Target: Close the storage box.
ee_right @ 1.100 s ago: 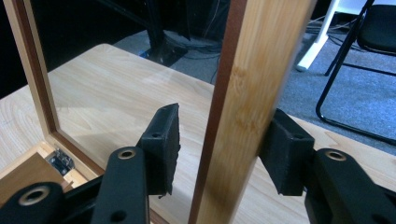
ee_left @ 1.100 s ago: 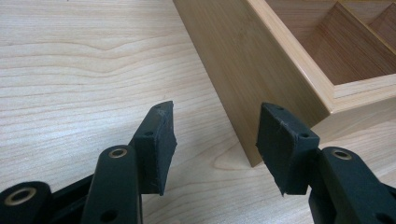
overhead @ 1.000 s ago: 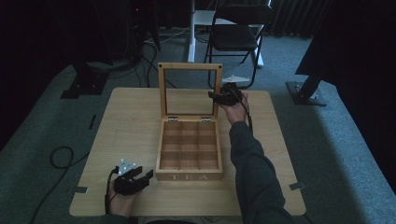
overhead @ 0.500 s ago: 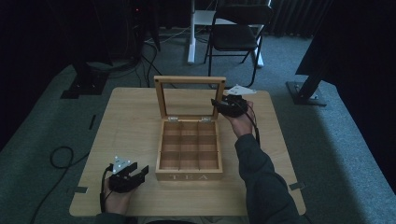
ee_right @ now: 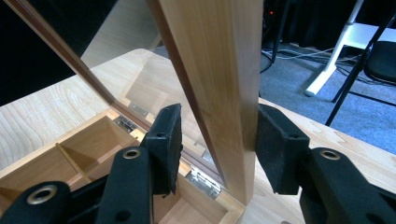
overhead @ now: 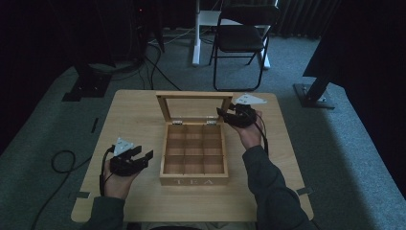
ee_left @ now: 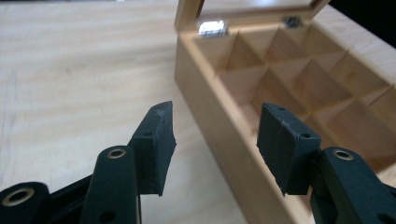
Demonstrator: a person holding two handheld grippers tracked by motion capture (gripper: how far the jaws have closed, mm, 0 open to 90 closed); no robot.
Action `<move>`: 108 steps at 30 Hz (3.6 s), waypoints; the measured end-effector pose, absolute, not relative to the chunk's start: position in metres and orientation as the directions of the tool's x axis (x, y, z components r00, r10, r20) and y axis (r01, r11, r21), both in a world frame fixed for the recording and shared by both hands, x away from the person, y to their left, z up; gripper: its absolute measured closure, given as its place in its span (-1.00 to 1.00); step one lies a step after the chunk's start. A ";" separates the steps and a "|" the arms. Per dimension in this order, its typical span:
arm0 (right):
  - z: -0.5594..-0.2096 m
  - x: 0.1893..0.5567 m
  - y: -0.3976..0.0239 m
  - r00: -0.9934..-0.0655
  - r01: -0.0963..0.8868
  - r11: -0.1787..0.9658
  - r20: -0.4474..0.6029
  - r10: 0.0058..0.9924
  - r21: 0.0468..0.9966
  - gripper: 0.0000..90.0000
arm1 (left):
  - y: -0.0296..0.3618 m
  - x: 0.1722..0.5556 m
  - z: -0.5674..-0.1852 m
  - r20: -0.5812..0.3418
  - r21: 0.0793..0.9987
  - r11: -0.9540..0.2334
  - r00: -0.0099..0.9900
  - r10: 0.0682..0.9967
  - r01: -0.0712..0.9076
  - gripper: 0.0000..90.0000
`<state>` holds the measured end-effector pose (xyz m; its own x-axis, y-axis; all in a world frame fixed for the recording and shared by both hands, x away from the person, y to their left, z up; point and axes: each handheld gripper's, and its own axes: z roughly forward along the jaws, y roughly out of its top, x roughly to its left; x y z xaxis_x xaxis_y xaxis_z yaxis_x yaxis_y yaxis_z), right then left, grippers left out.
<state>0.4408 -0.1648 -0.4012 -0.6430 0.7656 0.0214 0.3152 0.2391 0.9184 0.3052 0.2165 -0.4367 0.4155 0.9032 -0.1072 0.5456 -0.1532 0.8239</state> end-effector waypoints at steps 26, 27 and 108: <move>-0.408 0.420 -0.165 -0.643 0.292 0.256 -0.009 0.766 0.922 0.13 | 0.185 0.352 -0.357 -0.037 0.897 -0.146 0.399 0.916 0.418 0.34; -0.408 0.420 -0.165 -0.643 0.290 0.256 -0.010 0.766 0.922 0.13 | 0.185 0.352 -0.356 -0.036 0.897 -0.146 0.399 0.916 0.416 0.34; -0.394 0.345 -0.176 -0.598 0.297 0.250 -0.025 0.801 0.922 0.40 | 0.180 0.302 -0.370 -0.083 0.918 -0.111 0.459 0.885 0.381 0.43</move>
<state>0.3449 -0.1765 -0.3941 -0.5984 0.8008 -0.0246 0.2967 0.2500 0.9217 0.3022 0.1802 -0.3698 0.4588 0.8847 -0.0831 0.3812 -0.1114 0.9177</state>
